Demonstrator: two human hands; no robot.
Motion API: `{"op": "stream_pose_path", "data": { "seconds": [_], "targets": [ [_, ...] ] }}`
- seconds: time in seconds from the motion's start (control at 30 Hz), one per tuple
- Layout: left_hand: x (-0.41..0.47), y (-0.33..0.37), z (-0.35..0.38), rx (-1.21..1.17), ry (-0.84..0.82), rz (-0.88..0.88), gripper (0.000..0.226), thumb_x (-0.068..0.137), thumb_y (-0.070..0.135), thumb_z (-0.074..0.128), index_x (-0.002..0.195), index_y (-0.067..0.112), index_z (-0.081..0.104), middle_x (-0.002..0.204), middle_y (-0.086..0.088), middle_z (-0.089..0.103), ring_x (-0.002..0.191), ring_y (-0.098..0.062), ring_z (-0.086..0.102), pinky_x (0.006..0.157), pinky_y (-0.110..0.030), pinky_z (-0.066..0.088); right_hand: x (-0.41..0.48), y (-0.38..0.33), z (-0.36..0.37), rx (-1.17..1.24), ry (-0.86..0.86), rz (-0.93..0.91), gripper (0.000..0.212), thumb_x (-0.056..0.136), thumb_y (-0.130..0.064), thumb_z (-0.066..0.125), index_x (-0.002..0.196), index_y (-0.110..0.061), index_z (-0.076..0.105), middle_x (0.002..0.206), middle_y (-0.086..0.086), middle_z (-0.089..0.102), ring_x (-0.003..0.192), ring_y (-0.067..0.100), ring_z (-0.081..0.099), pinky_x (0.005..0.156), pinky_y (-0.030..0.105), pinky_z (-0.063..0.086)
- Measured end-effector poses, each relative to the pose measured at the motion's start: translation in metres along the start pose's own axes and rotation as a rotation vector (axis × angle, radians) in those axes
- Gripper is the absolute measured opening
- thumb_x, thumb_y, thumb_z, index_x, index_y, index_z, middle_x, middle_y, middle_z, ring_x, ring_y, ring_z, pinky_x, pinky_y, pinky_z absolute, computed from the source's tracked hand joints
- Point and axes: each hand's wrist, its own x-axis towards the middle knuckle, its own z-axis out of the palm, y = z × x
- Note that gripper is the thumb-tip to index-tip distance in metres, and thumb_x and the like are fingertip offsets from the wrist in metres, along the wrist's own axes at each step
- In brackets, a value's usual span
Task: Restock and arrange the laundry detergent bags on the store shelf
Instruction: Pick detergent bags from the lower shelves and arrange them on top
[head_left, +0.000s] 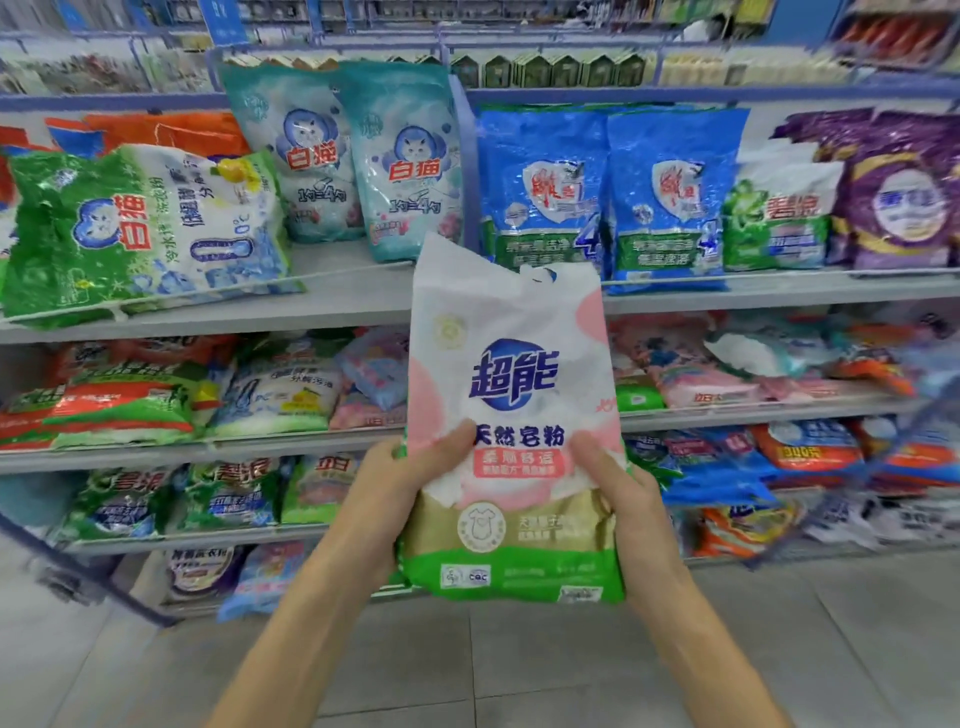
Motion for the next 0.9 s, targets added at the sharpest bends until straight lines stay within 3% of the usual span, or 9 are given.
{"op": "stream_pose_path", "data": {
  "seconds": [0.13,0.23,0.33,0.47,0.53,0.6,0.73,0.83,0.9],
  "targets": [
    [-0.009,-0.015,0.063,-0.101,0.033,0.006,0.036,0.084,0.048,0.061,0.092,0.021,0.084,0.107,-0.015,0.078,0.097,-0.033,0.076,0.092,-0.045,0.055,-0.013,-0.018,-0.052,0.0,0.021,-0.016,0.074,0.068,-0.06,0.084,0.122,-0.011,0.072,0.121,0.017,0.073,0.108,0.036,0.073,0.104,0.053,0.05],
    [-0.013,-0.028,0.106,-0.108,0.071,0.041,0.047,0.09,0.059,0.048,0.089,0.029,0.084,0.105,-0.009,0.079,0.096,-0.029,0.076,0.092,-0.045,0.054,-0.021,-0.034,-0.089,0.013,0.014,-0.05,0.055,0.079,-0.045,0.079,0.123,-0.012,0.072,0.114,0.014,0.077,0.107,0.034,0.074,0.106,0.055,0.049],
    [-0.016,-0.043,0.14,-0.114,0.101,0.037,0.06,0.094,0.067,0.038,0.11,0.025,0.078,0.11,-0.005,0.078,0.101,-0.027,0.075,0.095,-0.047,0.054,-0.028,-0.043,-0.117,0.003,-0.013,-0.092,0.052,0.085,-0.043,0.073,0.13,-0.017,0.066,0.114,0.007,0.078,0.108,0.028,0.074,0.105,0.054,0.05],
    [-0.015,-0.057,0.169,-0.09,0.102,0.052,0.054,0.097,0.065,0.031,0.107,0.032,0.072,0.101,0.002,0.08,0.092,-0.018,0.077,0.077,-0.037,0.061,-0.028,-0.041,-0.148,-0.02,-0.021,-0.074,0.075,0.08,-0.062,0.072,0.142,-0.023,0.055,0.117,0.002,0.077,0.11,0.024,0.073,0.106,0.053,0.05],
    [-0.008,-0.061,0.179,-0.102,0.086,0.041,0.052,0.098,0.062,0.032,0.108,0.031,0.072,0.103,0.002,0.079,0.094,-0.018,0.077,0.072,-0.031,0.063,-0.022,-0.042,-0.162,-0.016,-0.017,-0.068,0.07,0.086,-0.058,0.071,0.144,-0.022,0.054,0.118,0.002,0.077,0.111,0.024,0.073,0.107,0.053,0.049],
    [0.004,-0.065,0.184,-0.124,0.076,0.004,0.05,0.1,0.059,0.035,0.115,0.028,0.072,0.111,-0.002,0.078,0.102,-0.022,0.075,0.083,-0.038,0.062,-0.01,-0.042,-0.172,-0.017,-0.007,-0.039,0.062,0.089,-0.051,0.066,0.142,-0.021,0.056,0.12,0.003,0.076,0.113,0.025,0.072,0.107,0.052,0.049],
    [0.038,-0.077,0.182,-0.094,0.024,-0.104,0.031,0.093,0.03,0.061,0.119,0.016,0.072,0.113,-0.01,0.077,0.102,-0.03,0.075,0.091,-0.043,0.056,0.023,-0.036,-0.184,-0.043,0.035,0.015,0.061,0.09,-0.054,0.071,0.139,-0.019,0.06,0.121,0.004,0.075,0.114,0.026,0.071,0.108,0.055,0.048],
    [0.071,-0.09,0.176,-0.041,0.038,-0.161,0.043,0.076,0.017,0.075,0.118,0.012,0.072,0.11,-0.013,0.077,0.097,-0.035,0.075,0.091,-0.046,0.058,0.051,-0.029,-0.19,-0.036,0.053,0.074,0.04,0.093,-0.045,0.066,0.125,-0.02,0.069,0.115,0.007,0.077,0.109,0.029,0.073,0.104,0.055,0.051],
    [0.096,-0.098,0.175,-0.041,0.061,-0.185,0.049,0.07,0.016,0.078,0.119,0.01,0.071,0.108,-0.014,0.077,0.096,-0.036,0.075,0.088,-0.047,0.059,0.071,-0.023,-0.196,-0.023,0.05,0.127,0.043,0.089,-0.043,0.07,0.126,-0.021,0.069,0.117,0.008,0.077,0.11,0.031,0.073,0.105,0.058,0.05]
  ]
}}
